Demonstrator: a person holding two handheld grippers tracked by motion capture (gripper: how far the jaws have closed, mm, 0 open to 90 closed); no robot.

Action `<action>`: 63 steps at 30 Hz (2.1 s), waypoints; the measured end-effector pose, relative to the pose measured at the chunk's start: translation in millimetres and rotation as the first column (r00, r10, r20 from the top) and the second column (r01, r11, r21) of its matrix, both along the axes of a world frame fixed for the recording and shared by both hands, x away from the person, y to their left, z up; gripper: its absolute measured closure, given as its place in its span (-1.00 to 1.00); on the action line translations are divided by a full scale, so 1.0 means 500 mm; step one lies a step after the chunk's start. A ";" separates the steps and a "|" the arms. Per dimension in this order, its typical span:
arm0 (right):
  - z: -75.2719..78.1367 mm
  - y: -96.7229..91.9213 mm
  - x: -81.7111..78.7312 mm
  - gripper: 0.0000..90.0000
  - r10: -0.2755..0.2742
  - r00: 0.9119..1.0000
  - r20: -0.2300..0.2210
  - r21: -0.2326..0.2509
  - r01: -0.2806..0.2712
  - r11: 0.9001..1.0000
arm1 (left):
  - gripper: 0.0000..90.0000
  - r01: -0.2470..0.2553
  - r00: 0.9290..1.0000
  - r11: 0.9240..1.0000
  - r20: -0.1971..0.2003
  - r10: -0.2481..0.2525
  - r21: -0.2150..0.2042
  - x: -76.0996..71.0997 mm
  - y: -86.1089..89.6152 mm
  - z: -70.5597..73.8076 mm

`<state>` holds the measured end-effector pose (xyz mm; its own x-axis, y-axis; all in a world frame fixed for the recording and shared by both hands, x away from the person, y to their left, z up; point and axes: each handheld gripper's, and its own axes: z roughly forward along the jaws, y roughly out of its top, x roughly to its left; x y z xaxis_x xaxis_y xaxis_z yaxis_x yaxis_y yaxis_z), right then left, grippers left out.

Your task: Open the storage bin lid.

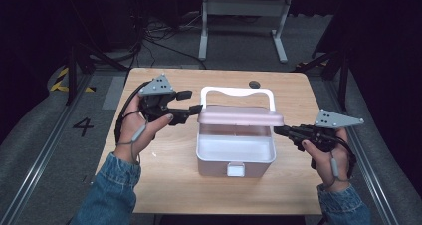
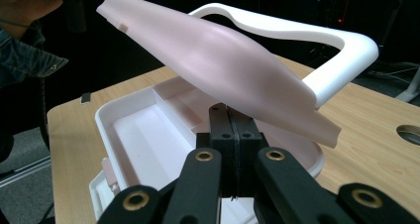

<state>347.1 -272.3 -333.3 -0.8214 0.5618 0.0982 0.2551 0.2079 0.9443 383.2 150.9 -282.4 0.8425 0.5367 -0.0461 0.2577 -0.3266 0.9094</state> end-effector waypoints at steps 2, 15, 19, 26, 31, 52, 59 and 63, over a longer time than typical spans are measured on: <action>-0.001 0.002 0.000 1.00 0.013 1.000 -0.013 0.011 -0.013 1.000 | -0.11 -0.002 1.000 1.000 0.011 0.001 0.027 -0.014 0.008 -0.007; 0.004 0.009 0.012 1.00 0.001 1.000 -0.018 0.050 0.000 0.999 | -0.15 -0.042 0.999 0.997 0.022 0.041 0.065 -0.034 0.020 -0.062; 0.008 0.009 0.014 1.00 -0.003 1.000 -0.013 0.065 0.004 0.998 | -0.17 -0.032 0.999 0.997 0.037 0.029 0.064 -0.033 -0.001 -0.070; 0.010 0.006 0.016 1.00 -0.004 1.000 -0.014 0.075 0.005 0.997 | -0.19 -0.045 0.997 0.997 0.069 0.041 0.060 -0.027 -0.040 -0.075; 0.011 0.004 0.015 1.00 0.003 1.000 -0.019 0.085 -0.002 0.996 | -0.16 -0.054 0.995 0.998 0.083 0.051 0.042 -0.018 -0.062 -0.072; 0.013 -0.003 0.012 1.00 -0.005 1.000 -0.018 0.092 0.007 0.996 | 0.02 -0.059 0.984 0.998 0.172 0.052 0.034 0.002 -0.119 -0.066; 0.014 -0.009 0.008 0.87 -0.009 1.000 -0.023 0.087 0.011 0.996 | 0.06 -0.054 0.984 0.998 0.173 0.049 0.022 0.007 -0.117 -0.066; 0.018 -0.020 0.002 0.73 -0.020 1.000 -0.024 0.067 0.021 0.998 | 0.10 -0.043 0.985 0.999 0.171 0.037 0.031 0.012 -0.114 -0.061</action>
<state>348.2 -282.1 -324.6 -0.8067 0.5701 0.1557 0.2810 0.1383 0.9497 389.1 93.9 -312.8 0.8140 0.5692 0.1155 0.1137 -0.3513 0.9293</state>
